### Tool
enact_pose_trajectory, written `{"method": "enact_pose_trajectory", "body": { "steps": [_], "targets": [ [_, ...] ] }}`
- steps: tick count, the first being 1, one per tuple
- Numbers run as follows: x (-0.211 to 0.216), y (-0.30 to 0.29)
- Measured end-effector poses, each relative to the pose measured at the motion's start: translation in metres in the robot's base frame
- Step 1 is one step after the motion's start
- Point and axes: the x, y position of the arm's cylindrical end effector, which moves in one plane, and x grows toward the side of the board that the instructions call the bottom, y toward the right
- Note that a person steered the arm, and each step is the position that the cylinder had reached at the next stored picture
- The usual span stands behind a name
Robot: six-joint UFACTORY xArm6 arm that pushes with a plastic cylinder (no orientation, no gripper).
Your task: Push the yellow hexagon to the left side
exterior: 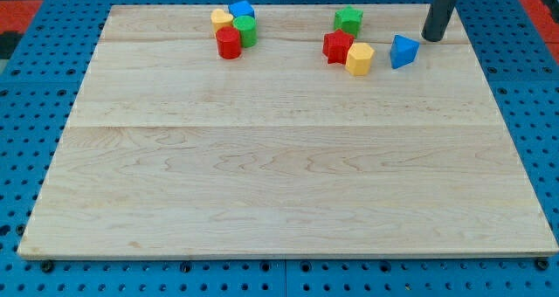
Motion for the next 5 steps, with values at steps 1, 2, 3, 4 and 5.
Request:
{"method": "enact_pose_trajectory", "body": {
  "steps": [1, 2, 3, 4, 5],
  "targets": [
    [0.006, -0.012],
    [0.020, -0.044],
    [0.044, -0.106],
    [0.048, -0.123],
    [0.048, -0.167]
  ]
}}
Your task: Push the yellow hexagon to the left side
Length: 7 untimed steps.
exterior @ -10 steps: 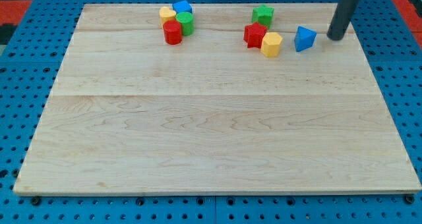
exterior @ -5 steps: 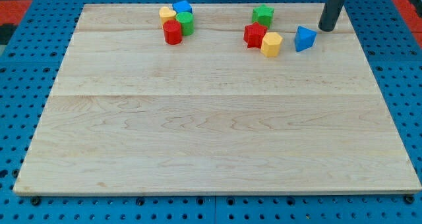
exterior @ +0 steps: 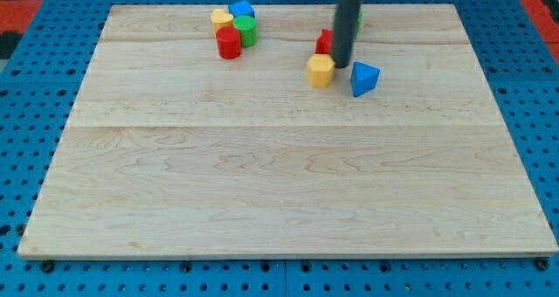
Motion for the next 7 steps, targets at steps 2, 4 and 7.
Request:
{"method": "enact_pose_trajectory", "body": {
  "steps": [2, 4, 7],
  "targets": [
    [0.008, 0.034],
    [0.010, 0.100],
    [0.050, -0.106]
  ]
}}
